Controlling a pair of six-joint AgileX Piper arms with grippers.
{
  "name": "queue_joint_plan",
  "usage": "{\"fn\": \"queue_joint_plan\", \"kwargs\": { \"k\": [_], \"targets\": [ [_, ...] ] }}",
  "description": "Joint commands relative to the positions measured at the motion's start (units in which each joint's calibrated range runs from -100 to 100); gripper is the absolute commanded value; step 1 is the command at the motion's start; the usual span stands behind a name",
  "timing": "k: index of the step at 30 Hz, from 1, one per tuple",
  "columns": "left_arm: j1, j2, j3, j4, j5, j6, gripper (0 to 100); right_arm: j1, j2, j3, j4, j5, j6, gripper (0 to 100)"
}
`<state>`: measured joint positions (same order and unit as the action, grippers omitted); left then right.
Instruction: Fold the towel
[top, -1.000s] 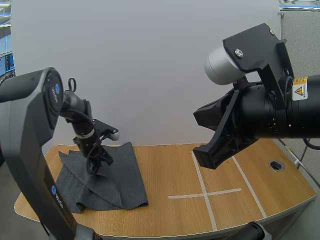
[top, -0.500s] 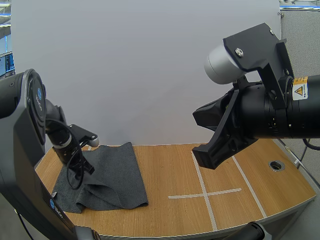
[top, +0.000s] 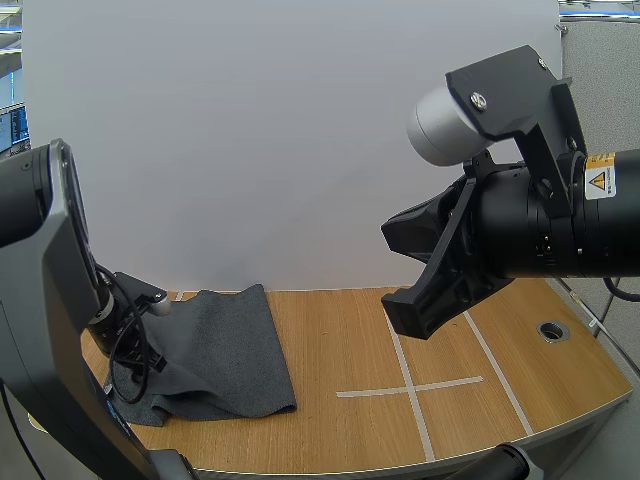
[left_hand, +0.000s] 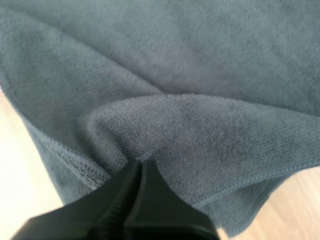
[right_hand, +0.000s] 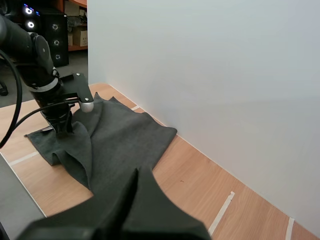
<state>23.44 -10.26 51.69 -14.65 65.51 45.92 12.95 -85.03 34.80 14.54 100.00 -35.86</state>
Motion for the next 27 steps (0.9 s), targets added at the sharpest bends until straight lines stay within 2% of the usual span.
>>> {"fn": "queue_joint_plan", "kwargs": {
  "k": [1,8,12,15,27],
  "targets": [
    [1.64,-1.25,0.31,-2.08,2.65,2.54,0,-0.1,-0.51,-0.06,0.94,0.0,0.11,0],
    [5.93,-3.11,0.31,-6.59,7.27,8.99,0,-0.1,-0.51,-0.06,1.46,0.0,0.11,0],
    [7.31,-3.24,0.31,-7.96,10.37,11.05,0,-0.1,-0.51,-0.06,2.38,0.0,0.11,0],
    [7.49,-3.11,0.9,-8.41,11.8,11.89,0,-0.1,-0.51,-0.06,2.77,0.0,0.11,0],
    [7.49,-3.01,3.12,-9.35,2.63,14.35,0,-0.1,-0.51,-0.06,2.74,0.0,0.11,0]
  ]
}}
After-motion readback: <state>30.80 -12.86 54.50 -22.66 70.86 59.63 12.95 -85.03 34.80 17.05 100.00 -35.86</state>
